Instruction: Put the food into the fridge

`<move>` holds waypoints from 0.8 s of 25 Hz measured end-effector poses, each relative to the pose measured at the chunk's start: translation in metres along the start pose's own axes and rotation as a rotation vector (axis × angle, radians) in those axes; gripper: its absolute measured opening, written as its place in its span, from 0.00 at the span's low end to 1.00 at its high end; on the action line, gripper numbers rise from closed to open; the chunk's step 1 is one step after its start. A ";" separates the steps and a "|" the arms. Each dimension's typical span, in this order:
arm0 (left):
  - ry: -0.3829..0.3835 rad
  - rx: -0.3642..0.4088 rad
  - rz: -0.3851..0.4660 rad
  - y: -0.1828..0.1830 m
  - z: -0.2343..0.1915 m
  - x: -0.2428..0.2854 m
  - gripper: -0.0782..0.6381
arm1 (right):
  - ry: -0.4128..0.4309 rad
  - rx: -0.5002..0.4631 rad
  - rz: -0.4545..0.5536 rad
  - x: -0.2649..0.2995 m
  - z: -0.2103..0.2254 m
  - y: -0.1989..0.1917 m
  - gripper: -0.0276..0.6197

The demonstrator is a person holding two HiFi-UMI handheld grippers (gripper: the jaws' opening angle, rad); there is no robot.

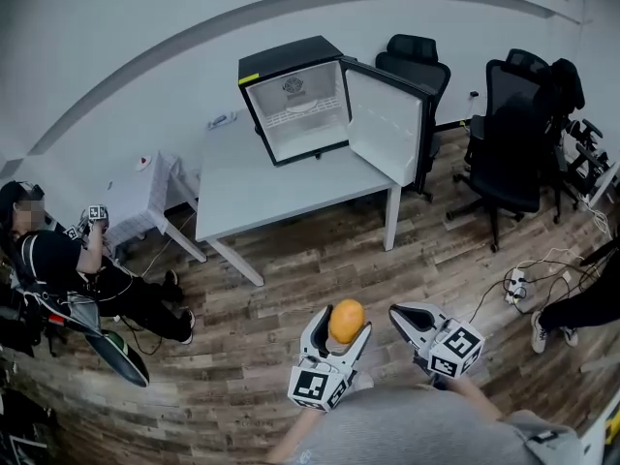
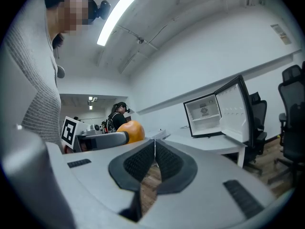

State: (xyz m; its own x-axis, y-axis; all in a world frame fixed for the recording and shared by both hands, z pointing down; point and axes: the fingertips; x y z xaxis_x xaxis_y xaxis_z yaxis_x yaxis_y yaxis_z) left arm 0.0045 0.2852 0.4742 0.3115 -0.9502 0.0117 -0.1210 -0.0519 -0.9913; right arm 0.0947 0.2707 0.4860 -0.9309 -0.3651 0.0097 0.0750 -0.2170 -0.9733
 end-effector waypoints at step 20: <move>0.072 -0.001 -0.004 -0.004 -0.102 0.081 0.62 | 0.079 -0.003 -0.016 0.118 0.085 0.009 0.06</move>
State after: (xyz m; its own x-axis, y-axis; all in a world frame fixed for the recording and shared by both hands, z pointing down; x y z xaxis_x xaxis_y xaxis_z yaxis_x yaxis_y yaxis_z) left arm -0.0661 0.1768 0.4926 0.2433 -0.9696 0.0254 -0.1204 -0.0562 -0.9911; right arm 0.0156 0.1488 0.4982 -0.9572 -0.2893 0.0069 0.0592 -0.2189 -0.9739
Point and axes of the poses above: the fingertips, and each gripper's own axes: x forward along the fingers, z to its right, y out of its top, and after that the axes turned 12 degrees about y, right-handed
